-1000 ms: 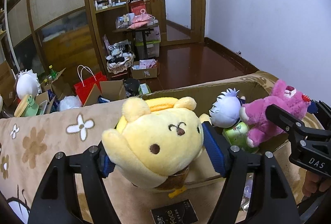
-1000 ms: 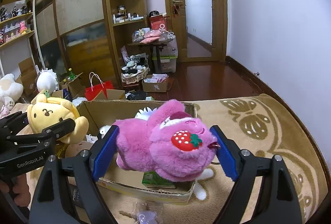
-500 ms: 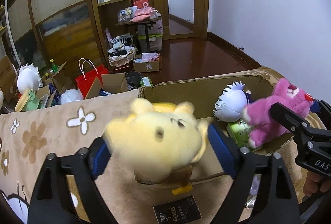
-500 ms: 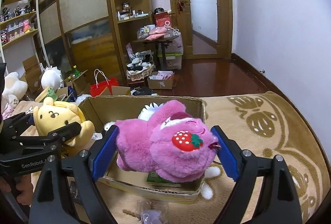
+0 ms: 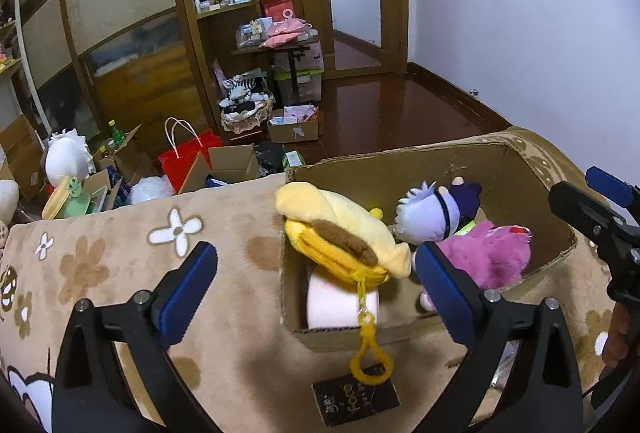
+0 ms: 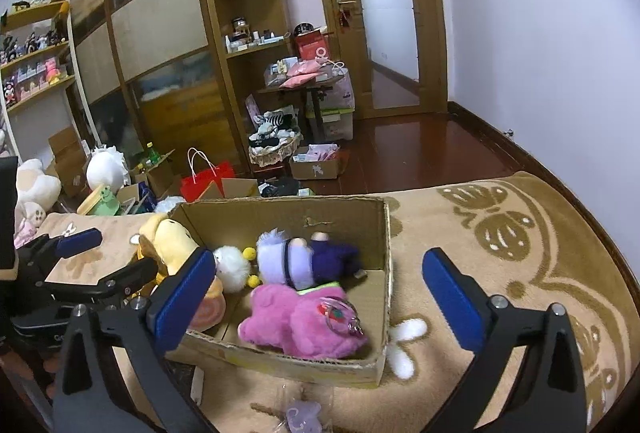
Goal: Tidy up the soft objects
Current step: 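Open both grippers to drop the yellow and pink bears into the box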
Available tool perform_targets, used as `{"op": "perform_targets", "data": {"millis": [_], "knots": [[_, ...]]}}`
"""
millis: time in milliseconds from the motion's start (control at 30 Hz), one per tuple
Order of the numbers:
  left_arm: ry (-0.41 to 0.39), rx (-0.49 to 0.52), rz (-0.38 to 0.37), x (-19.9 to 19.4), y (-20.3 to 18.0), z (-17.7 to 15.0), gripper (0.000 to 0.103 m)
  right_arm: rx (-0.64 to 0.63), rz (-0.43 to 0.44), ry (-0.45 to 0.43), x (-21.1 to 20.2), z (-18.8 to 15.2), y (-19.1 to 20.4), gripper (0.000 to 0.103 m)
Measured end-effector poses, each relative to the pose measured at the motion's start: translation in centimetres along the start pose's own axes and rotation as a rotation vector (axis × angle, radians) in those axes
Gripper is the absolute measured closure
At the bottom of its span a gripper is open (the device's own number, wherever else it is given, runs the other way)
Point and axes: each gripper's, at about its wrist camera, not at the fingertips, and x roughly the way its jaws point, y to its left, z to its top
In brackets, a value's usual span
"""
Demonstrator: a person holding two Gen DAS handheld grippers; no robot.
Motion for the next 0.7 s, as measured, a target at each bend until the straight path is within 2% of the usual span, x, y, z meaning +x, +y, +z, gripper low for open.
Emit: {"op": "perform_targets", "data": {"millis": [500,700], "knots": [[-0.007,0.009,0.017,-6.0,0.8,-1.8,0.003,0.008,-0.01,-0.019,-4.9,-0.3,1.0,0.0],[-0.011,0.002,0.018,-7.8,0.9,-2.2,0.003,-0.016,-0.045,-0.008,-6.5,-0.8,1.4,0.0]]}}
